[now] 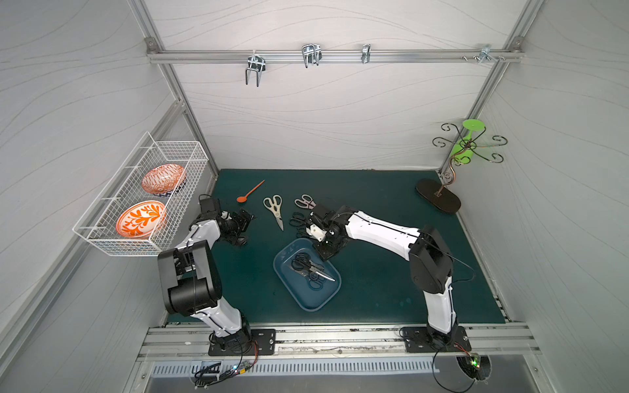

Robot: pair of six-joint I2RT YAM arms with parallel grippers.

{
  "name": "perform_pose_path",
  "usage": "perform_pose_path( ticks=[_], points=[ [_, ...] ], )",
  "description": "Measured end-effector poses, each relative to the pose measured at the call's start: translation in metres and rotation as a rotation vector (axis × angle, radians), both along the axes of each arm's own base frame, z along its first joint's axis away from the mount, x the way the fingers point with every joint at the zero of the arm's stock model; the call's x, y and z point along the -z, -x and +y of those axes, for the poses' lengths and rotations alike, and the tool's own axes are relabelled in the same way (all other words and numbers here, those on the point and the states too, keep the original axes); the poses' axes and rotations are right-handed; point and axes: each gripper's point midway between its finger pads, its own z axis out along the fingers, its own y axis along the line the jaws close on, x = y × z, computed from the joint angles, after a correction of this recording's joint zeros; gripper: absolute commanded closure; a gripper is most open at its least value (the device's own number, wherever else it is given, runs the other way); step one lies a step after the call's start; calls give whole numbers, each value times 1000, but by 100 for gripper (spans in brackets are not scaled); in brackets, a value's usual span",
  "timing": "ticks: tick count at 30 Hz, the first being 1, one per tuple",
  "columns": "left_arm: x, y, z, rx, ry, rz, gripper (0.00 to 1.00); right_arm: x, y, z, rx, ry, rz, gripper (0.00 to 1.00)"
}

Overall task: Put the scissors into the storage box
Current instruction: Pick up the storage box at the center of the board, then place the storage box at the center of the board.

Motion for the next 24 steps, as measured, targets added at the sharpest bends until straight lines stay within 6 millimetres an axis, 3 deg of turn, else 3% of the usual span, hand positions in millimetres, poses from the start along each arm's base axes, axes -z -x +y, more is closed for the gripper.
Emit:
perform_pose_path(
  ticks=[4, 7, 14, 19, 24],
  points=[
    [0, 0, -1, 2, 1, 0, 5, -26, -34, -45, 152, -52, -12, 100],
    [0, 0, -4, 9, 1, 1, 5, -32, -58, -83, 277, -81, -8, 100],
    [0, 0, -10, 26, 0, 1, 5, 6, -85, -155, 500, -81, 73, 100],
    [0, 0, -12, 35, -2, 0, 5, 19, -94, -183, 578, -93, 101, 100],
    [1, -1, -17, 50, -4, 0, 5, 24, -102, -197, 616, -94, 89, 100]
  ],
)
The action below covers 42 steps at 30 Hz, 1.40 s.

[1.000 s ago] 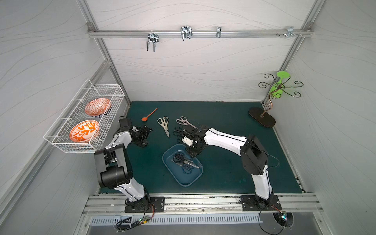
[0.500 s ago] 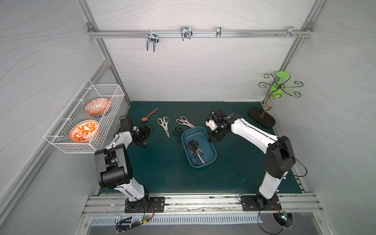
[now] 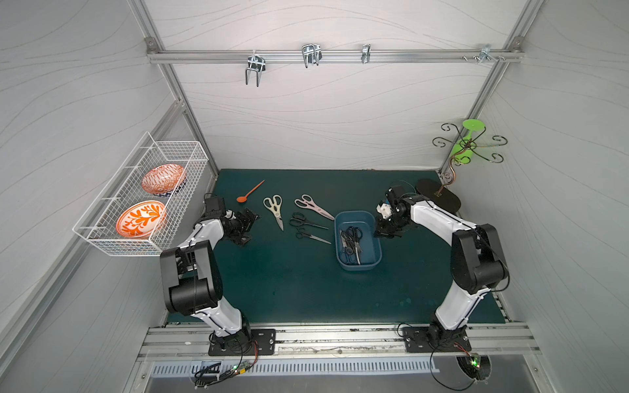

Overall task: Put the scissors into the storage box
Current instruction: Place the storage box at the center of the board, then pick up the scissors from the center of the board.

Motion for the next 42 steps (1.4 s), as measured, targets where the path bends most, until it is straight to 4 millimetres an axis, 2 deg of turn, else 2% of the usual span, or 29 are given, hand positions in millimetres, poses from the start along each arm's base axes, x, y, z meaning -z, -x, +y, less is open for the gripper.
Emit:
perform_pose_path(
  ticks=[2, 6, 9, 14, 17, 22, 26, 29, 33, 36, 37, 42],
  points=[
    [0, 0, -4, 12, -3, 0, 6, 0, -2, -2, 2, 9, -9, 84],
    [4, 1, -18, 63, -18, 8, 12, 0, -4, -4, 6, 24, -17, 73],
    [10, 1, -25, 102, -43, 34, 17, -8, -12, -7, 13, 49, -46, 67],
    [16, -14, -19, 126, -95, 70, 33, -44, -38, -4, 28, 40, -160, 67],
    [15, -35, -6, 134, -181, 95, 36, -61, -48, 0, 29, 24, -210, 68],
    [6, -80, 17, 138, -357, 102, 49, -64, -50, 2, 25, 12, -219, 68],
    [5, -112, 30, 147, -432, 119, 54, -65, -51, 6, 19, -9, -226, 68],
    [11, -132, 31, 165, -463, 124, 54, -65, -51, 9, 14, -25, -225, 68],
    [19, -136, 29, 197, -506, 157, 56, -64, -52, 13, 7, -43, -222, 67],
    [21, -140, 18, 231, -533, 170, 57, -59, -52, 15, 3, -49, -208, 67],
    [22, -142, 15, 241, -537, 172, 60, -57, -52, 15, 1, -52, -202, 67],
    [30, -144, 2, 291, -569, 198, 60, -57, -52, 18, -3, -69, -195, 67]
  ],
)
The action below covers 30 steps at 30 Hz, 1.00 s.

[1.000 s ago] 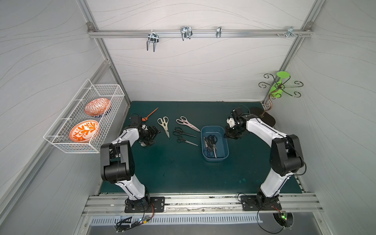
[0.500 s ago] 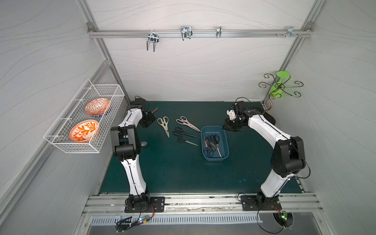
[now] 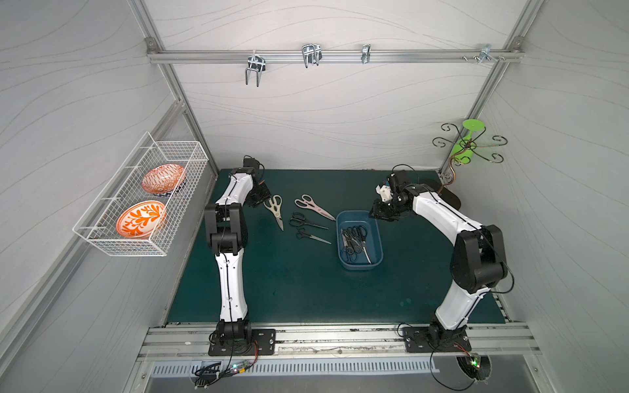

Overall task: Put the scissors into the storage box
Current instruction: Pick up the scissors from the center of the board.

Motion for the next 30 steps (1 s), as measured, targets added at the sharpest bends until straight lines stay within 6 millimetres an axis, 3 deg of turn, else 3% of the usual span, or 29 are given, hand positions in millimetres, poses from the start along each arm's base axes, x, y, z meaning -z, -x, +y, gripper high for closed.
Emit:
perform_pose_path(
  ticks=[7, 16, 30],
  points=[
    [7, -9, -2, 29, -53, 27, 65, -1, -3, 0, 1, -29, 2, 67],
    [26, -1, 1, 34, -71, 85, 65, -7, -14, -8, 38, -85, -6, 68],
    [32, -8, -4, 42, -62, 81, 65, -2, -15, -7, 39, -118, 8, 68]
  ],
)
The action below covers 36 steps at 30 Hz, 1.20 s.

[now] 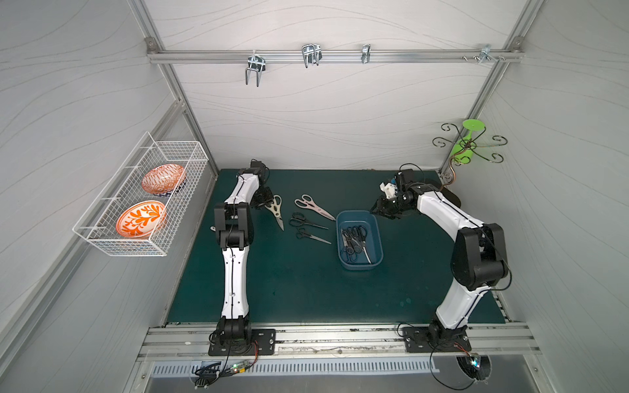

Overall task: Put the scissors into the storage box
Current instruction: Pick up the scissors from the center of the board.

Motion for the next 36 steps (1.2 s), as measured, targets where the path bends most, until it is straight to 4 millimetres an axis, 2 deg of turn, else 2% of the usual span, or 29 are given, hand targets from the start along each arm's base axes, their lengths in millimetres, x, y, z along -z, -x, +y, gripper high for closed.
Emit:
perform_pose_path(
  ticks=[10, 12, 15, 17, 30, 34, 36],
  points=[
    [0, -1, -5, 6, 4, -5, 66, 2, -1, 1, 4, -8, 7, 68],
    [1, -1, -5, 7, 3, -4, 74, 3, -1, 0, 5, -7, 10, 68],
    [2, 0, -5, 8, 0, 2, 93, 4, -1, 0, 9, -8, 13, 68],
    [2, 1, -4, 11, -4, 8, 99, 3, -2, 0, 13, -10, 14, 68],
    [1, 1, -4, 8, -2, 3, 100, 2, -2, 2, 9, -34, 17, 68],
    [-4, 14, -11, -3, 39, 16, 100, 3, -1, 3, 9, -41, 23, 68],
    [-13, 24, -18, -17, 77, 13, 100, 4, 0, 4, 7, -45, 25, 68]
  ],
)
